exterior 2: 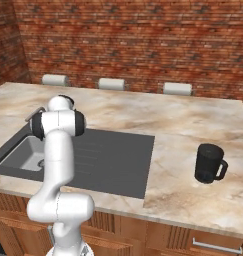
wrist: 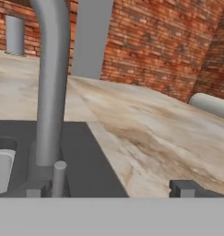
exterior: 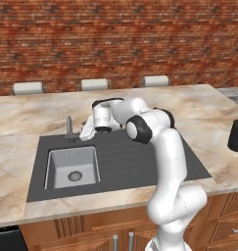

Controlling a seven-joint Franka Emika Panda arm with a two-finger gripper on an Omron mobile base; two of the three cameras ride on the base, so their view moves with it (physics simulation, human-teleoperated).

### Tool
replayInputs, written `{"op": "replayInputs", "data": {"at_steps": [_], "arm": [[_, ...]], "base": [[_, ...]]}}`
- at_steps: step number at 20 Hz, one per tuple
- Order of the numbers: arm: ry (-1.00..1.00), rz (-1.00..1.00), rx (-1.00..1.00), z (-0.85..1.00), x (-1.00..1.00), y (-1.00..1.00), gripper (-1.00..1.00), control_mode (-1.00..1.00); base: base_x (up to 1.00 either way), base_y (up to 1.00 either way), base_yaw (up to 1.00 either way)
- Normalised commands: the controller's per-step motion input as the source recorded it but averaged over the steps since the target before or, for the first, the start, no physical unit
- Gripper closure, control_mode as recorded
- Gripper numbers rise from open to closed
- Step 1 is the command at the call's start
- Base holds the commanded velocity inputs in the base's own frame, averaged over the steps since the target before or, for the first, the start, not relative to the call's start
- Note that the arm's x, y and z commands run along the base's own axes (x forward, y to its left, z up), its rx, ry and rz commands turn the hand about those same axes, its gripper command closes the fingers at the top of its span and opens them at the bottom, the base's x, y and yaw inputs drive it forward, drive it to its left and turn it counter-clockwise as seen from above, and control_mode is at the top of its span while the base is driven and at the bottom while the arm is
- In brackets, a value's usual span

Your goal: Turn on the sink faucet and place the jug under the water for a few seconds to fill it up.

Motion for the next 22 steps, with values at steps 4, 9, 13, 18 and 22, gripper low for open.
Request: {"op": "replayInputs", "data": {"at_steps": [4,9,13,18,22], "arm": [[0.00,0.03,0.00,-0.23,0.10,0.19,-1.00,-1.00],[0.00,0.02,0.02,-0.18,0.15,0.24,-1.00,-1.00],[0.00,0.00,0.01,-0.21,0.18,0.37,-1.00,-1.00],[0.00,0.00,0.00,-0.24,0.12,0.44,1.00,-1.00],[0.00,0.00,0.00,-0.10,0.08,0.46,1.00,-1.00]], "base": [[0.00,0.00,0.00],[0.00,0.00,0.00],[0.00,0.00,0.00],[0.00,0.00,0.00],[0.00,0.00,0.00]]}}
